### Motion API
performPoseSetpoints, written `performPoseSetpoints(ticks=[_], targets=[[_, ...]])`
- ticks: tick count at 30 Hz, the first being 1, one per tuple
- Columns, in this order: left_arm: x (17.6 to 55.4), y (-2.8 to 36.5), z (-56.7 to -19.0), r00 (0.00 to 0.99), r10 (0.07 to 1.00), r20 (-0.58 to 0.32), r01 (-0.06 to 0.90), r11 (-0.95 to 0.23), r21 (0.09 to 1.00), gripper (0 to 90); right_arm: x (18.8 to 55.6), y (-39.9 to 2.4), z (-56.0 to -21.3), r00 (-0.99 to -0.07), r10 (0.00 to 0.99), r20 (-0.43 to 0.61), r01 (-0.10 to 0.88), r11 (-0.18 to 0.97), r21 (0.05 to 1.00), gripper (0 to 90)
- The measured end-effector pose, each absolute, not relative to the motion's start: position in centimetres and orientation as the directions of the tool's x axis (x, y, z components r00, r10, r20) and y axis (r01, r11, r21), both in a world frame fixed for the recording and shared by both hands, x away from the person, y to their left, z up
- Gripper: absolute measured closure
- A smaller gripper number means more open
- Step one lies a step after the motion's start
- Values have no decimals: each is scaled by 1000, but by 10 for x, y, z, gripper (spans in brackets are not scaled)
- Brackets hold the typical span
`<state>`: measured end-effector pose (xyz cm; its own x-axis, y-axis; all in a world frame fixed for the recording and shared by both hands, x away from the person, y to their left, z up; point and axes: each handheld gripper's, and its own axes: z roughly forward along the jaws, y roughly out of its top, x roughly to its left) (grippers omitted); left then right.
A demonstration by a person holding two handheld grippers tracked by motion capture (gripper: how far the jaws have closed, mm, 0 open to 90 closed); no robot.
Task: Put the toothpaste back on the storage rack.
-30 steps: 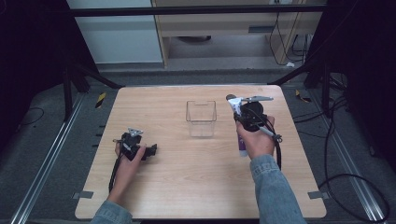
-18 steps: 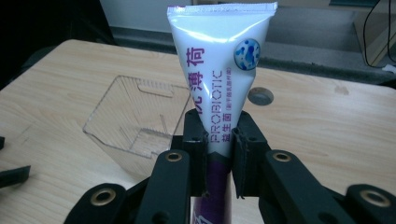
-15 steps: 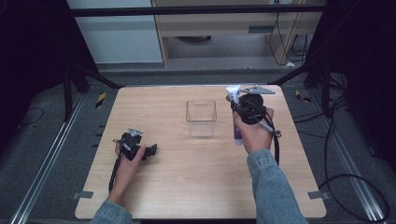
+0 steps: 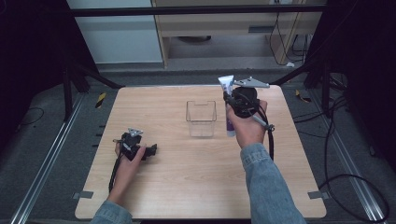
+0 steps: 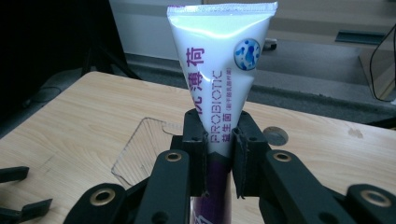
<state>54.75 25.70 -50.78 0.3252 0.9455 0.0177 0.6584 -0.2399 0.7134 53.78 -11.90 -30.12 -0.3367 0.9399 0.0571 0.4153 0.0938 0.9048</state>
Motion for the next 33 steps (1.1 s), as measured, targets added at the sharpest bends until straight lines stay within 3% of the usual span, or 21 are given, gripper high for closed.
performPoseSetpoints(ticks=[33], targets=[[548,257,-508,325,946,16,659,-238,714,0,549,-76,-278,-382,924,28,308,98,946,773]])
